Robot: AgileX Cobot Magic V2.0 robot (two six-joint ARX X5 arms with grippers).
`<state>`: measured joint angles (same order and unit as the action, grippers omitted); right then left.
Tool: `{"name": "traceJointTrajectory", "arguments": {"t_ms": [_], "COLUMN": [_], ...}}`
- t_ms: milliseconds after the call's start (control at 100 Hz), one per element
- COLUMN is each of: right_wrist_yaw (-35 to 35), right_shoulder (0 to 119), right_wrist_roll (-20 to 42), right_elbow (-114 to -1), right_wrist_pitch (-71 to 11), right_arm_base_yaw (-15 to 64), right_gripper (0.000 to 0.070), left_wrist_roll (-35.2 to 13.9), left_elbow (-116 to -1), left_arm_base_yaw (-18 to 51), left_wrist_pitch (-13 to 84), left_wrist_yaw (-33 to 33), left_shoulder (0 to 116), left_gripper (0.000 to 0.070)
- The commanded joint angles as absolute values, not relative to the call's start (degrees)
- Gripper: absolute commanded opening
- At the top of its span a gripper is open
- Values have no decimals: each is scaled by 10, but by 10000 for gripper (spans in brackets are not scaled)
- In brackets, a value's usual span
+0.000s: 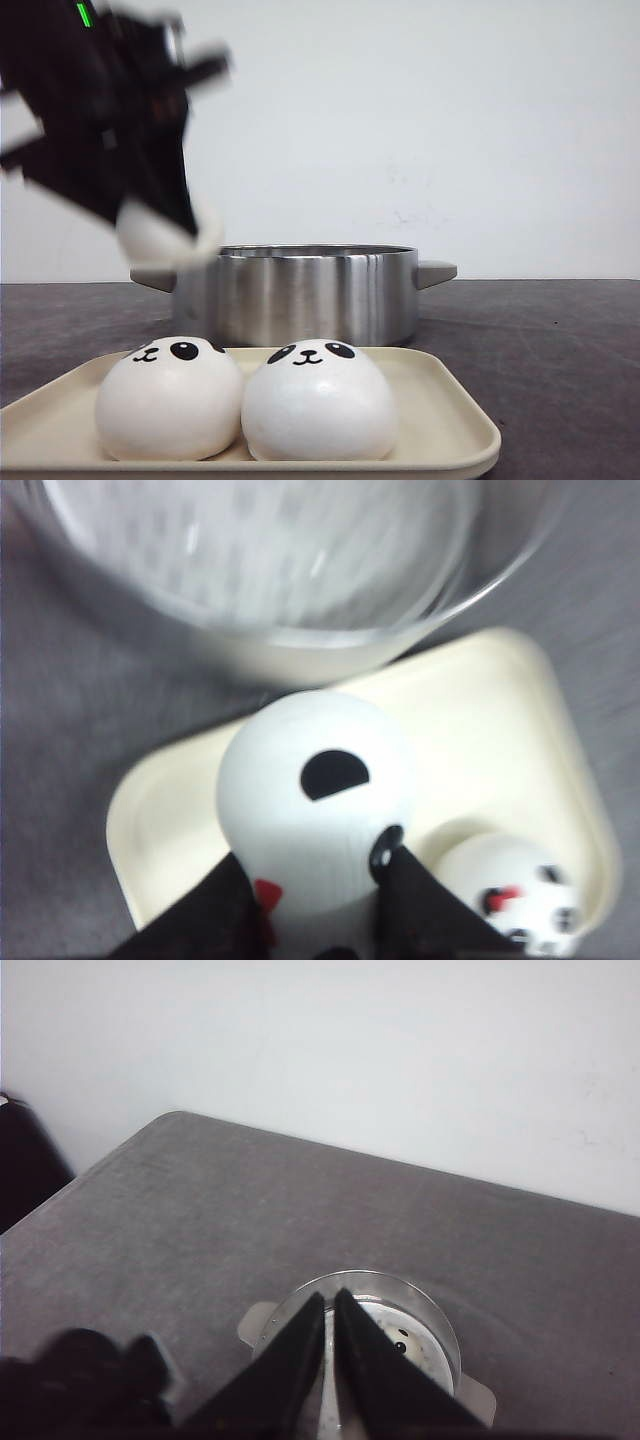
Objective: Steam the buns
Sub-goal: 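Grasp the back panda bun nearest the left gripper and lift it, then carry the bun with the left gripper into the pot and release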
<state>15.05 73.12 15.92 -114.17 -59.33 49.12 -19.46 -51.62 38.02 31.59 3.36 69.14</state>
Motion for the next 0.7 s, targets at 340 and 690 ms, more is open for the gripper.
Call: {"name": "traceJointTrajectory", "arguments": {"t_ms": [340,690], "right_wrist_yaw": [150,150], "right_shoulder": [738,738], "right_wrist_roll": [139,135], "right_elbow": [-1152,-1152], "right_wrist_pitch": [-582,-579], "right_arm_base_yaw": [498,498], "right_gripper": [7,7], "left_wrist_roll": [-104,-44], "left_elbow": [-616,-823], "left_arm_base_yaw": [322,292], "left_wrist_pitch": [183,224], "left_wrist_yaw": [28,27], "left_shoulder": [740,995], "left_gripper": [3,3]}}
